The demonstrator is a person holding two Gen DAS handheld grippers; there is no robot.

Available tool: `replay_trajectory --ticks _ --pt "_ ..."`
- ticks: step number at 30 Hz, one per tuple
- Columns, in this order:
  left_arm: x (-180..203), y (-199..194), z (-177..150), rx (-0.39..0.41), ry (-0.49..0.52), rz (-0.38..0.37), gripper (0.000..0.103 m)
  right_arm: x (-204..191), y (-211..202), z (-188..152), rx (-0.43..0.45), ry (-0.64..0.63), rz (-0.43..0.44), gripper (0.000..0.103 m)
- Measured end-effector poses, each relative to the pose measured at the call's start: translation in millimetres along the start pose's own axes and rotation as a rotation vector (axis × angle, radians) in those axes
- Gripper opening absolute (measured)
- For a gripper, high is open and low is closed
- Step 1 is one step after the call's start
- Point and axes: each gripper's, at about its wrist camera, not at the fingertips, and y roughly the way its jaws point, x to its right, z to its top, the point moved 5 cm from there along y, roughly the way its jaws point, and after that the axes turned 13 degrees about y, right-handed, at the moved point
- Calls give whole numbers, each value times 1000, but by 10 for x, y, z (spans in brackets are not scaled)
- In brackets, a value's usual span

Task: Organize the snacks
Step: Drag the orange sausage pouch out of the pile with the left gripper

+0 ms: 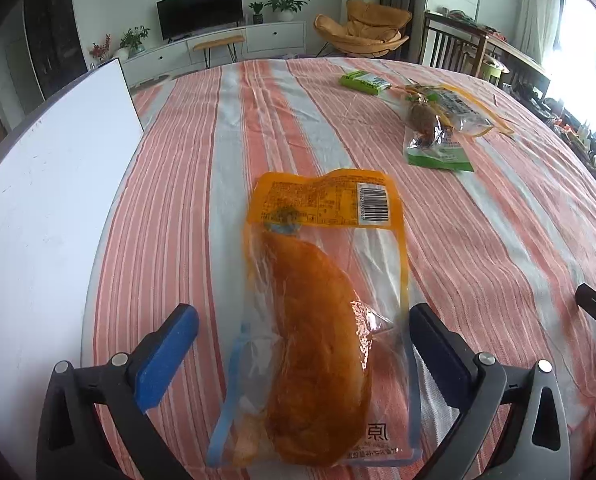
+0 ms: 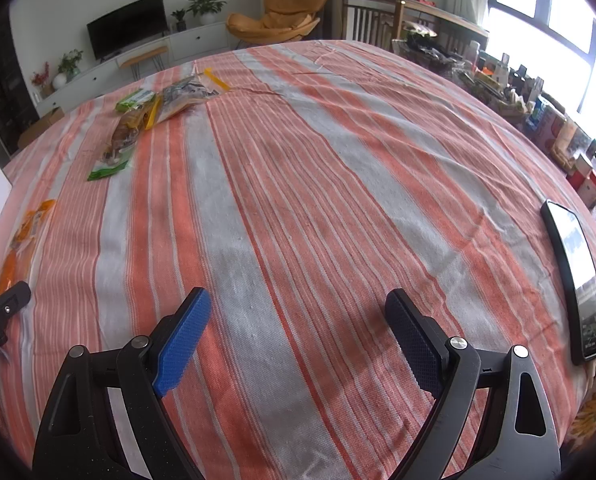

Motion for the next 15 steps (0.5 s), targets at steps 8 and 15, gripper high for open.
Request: replay_trajectory --ticks 8,15 --pt "1 1 1 0 0 0 103 0 1 0 0 0 0 92" --pt "0 0 -3 0 0 1 103 -1 2 0 0 0 0 92"
